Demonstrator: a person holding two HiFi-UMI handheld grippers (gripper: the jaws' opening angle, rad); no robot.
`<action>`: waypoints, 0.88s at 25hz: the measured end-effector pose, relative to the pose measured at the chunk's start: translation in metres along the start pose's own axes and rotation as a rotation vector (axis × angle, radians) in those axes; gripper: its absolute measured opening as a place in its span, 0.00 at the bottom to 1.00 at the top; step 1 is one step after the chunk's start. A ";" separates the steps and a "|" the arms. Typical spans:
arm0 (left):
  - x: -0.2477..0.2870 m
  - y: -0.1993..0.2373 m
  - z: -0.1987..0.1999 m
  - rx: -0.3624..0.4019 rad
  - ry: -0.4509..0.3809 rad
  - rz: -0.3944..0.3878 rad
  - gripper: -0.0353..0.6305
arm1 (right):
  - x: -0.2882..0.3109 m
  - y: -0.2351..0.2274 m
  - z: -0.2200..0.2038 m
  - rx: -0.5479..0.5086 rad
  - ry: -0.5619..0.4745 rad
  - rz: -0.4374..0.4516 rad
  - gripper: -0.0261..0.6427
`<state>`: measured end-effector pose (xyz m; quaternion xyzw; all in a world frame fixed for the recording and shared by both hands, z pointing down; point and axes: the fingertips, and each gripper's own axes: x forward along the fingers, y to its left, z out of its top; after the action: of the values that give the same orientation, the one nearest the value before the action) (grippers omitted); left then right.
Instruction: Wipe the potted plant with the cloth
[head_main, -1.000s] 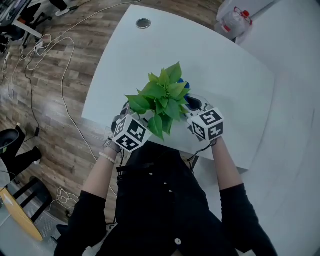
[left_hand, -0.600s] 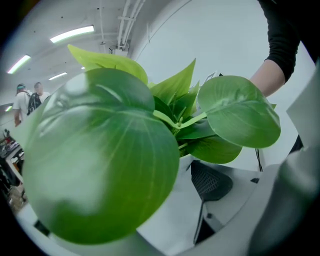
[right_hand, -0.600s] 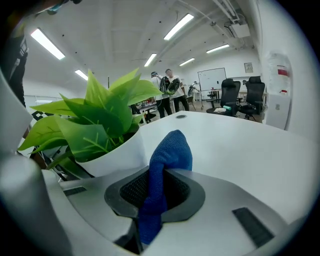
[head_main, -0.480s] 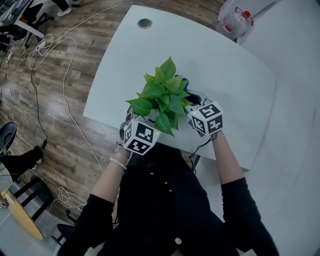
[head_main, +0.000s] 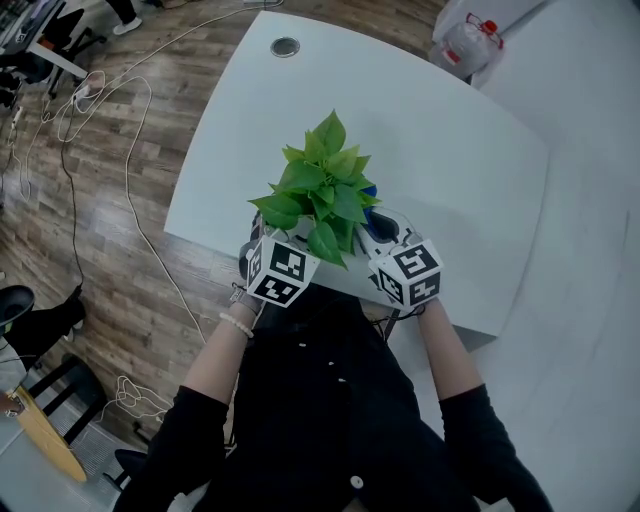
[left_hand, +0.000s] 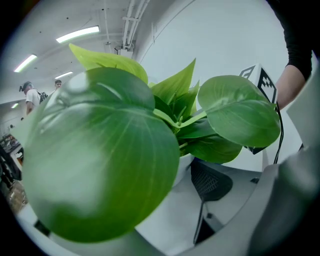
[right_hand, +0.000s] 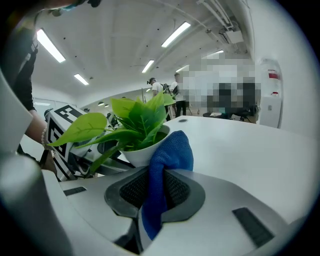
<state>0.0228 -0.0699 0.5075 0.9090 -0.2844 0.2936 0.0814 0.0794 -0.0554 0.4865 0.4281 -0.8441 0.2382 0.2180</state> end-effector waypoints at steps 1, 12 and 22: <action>0.001 -0.001 0.000 -0.003 0.000 0.003 0.61 | -0.003 0.004 -0.001 0.001 -0.006 -0.001 0.16; 0.004 -0.007 0.000 -0.049 0.004 0.064 0.61 | -0.021 0.036 -0.007 -0.010 -0.031 -0.008 0.16; 0.002 -0.009 0.000 -0.053 0.014 0.065 0.61 | -0.015 -0.006 0.010 -0.048 -0.039 -0.100 0.16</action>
<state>0.0291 -0.0634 0.5084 0.8946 -0.3210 0.2950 0.0979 0.0906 -0.0553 0.4715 0.4690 -0.8312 0.1982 0.2233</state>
